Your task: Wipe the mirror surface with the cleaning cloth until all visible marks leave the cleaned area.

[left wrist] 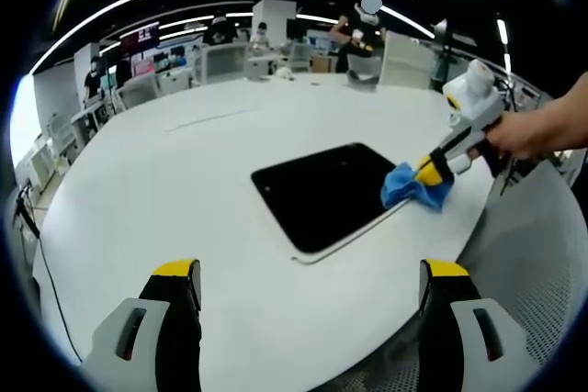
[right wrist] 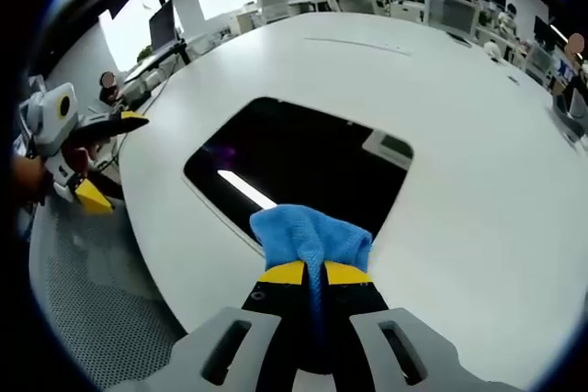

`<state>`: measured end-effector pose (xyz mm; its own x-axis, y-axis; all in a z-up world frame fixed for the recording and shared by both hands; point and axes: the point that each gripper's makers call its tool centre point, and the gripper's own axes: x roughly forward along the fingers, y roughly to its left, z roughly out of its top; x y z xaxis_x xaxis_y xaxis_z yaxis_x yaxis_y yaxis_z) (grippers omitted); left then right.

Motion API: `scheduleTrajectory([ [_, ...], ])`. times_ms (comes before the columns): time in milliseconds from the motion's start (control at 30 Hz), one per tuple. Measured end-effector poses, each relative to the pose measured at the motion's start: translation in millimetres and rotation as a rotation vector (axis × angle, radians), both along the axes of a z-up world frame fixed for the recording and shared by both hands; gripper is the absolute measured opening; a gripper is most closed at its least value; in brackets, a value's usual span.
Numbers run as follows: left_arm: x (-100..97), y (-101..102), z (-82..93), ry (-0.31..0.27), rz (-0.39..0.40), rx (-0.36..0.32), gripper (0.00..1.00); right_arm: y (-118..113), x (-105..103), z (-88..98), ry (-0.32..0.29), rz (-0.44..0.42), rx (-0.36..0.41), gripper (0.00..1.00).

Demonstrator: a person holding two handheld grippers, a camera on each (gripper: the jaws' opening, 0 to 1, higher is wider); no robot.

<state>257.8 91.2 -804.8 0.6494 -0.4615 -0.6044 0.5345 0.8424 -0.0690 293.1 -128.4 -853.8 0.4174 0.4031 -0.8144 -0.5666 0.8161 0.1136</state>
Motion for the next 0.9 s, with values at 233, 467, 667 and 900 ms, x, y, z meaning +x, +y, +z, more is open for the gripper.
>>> scheduleTrajectory([
  [233,-0.2,0.1,-0.3,0.001,-0.001,0.005,0.99,-4.6,0.1,0.4,0.003,-0.009,-0.001,0.01],
  [467,-0.2,-0.3,-0.3,0.001,-0.005,0.007,0.99,-5.2,1.3,0.2,0.004,-0.013,-0.002,0.01],
  [667,-0.4,-0.7,-0.8,0.003,-0.008,0.009,0.99,-7.4,3.9,0.5,0.008,-0.028,-0.001,0.01],
  [900,-0.5,-0.6,-0.9,0.003,-0.009,0.009,0.99,-8.0,5.8,-0.1,0.005,-0.031,-0.005,0.01],
])
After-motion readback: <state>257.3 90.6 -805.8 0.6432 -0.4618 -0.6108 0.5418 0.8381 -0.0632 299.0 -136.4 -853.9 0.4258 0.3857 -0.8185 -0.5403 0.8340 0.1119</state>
